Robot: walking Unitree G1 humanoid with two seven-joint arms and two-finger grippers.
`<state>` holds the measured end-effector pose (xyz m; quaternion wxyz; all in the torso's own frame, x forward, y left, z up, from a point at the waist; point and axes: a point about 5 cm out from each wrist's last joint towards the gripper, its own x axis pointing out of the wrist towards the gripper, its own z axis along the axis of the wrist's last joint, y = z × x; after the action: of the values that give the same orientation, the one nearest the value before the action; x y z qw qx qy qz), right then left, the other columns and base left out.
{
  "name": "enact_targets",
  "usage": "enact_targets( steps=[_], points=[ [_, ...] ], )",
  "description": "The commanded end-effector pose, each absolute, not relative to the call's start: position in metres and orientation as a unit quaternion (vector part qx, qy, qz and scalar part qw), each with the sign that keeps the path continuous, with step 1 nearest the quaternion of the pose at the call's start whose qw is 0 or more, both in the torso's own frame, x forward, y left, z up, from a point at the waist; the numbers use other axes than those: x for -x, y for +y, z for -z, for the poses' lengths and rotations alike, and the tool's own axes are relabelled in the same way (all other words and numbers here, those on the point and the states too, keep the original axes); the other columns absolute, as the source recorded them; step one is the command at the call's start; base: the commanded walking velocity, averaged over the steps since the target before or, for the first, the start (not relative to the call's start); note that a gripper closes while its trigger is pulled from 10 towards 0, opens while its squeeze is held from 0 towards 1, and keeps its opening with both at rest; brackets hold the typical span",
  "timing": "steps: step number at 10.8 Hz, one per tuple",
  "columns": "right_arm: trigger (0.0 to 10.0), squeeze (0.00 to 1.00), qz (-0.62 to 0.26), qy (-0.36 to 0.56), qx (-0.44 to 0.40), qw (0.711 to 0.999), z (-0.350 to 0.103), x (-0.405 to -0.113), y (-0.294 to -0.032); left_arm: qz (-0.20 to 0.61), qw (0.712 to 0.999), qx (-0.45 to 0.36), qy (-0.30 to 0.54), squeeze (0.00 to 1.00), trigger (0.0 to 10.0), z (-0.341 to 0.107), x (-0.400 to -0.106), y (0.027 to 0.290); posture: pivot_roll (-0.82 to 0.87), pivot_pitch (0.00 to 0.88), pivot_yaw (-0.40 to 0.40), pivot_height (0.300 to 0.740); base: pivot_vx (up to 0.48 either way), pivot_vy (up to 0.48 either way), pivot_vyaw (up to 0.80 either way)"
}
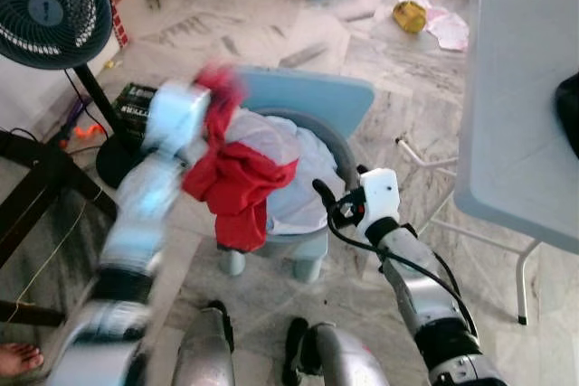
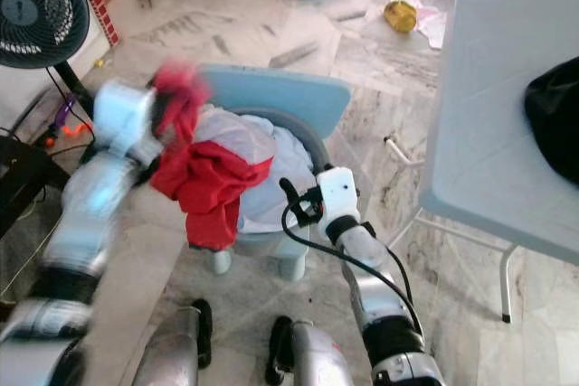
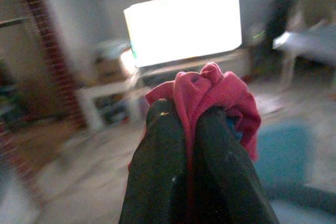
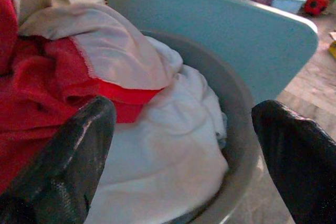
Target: Hang hanger
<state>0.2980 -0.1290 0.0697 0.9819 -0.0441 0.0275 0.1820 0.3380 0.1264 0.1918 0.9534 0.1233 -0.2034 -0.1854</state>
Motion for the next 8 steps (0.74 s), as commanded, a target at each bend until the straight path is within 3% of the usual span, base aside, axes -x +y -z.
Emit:
enact_targets(
  steps=[1,3,5,6,7,8],
  points=[
    [10.0,0.00,-0.166,0.040,0.051,0.984,-0.064,-0.295,-0.137,0.283,0.934,-0.116,-0.185,0.00,0.0,-0.183,-0.333,0.093,0.09,0.172,-0.111,0.740,0.000,0.000,0.00],
    [10.0,0.00,-0.131,0.039,0.070,0.988,-0.064,-0.296,-0.149,0.414,0.891,-0.135,-0.128,0.00,0.0,-0.154,-0.317,0.055,0.07,0.173,-0.105,0.740,0.000,0.000,0.00],
    [10.0,0.00,-0.102,0.042,0.076,0.991,-0.063,-0.295,-0.159,0.516,0.842,-0.154,-0.034,0.00,0.0,-0.112,-0.292,0.047,0.06,0.181,-0.106,0.740,0.000,0.000,0.00],
    [10.0,0.00,-0.103,0.043,0.077,0.991,-0.063,-0.295,-0.158,0.523,0.835,-0.172,-0.012,0.00,2.5,-0.101,-0.290,0.051,0.06,0.182,-0.108,0.740,0.000,0.000,0.00],
    [10.0,0.00,-0.103,0.042,0.077,0.991,-0.063,-0.295,-0.157,0.511,0.839,-0.185,0.005,1.00,10.0,-0.095,-0.292,0.058,0.06,0.183,-0.109,0.740,0.000,0.000,0.00],
    [10.0,0.00,-0.101,0.042,0.079,0.991,-0.064,-0.297,-0.157,0.452,0.858,-0.243,0.014,1.00,10.0,-0.089,-0.302,0.077,0.06,0.182,-0.110,0.740,0.000,0.000,0.00]
  ],
)
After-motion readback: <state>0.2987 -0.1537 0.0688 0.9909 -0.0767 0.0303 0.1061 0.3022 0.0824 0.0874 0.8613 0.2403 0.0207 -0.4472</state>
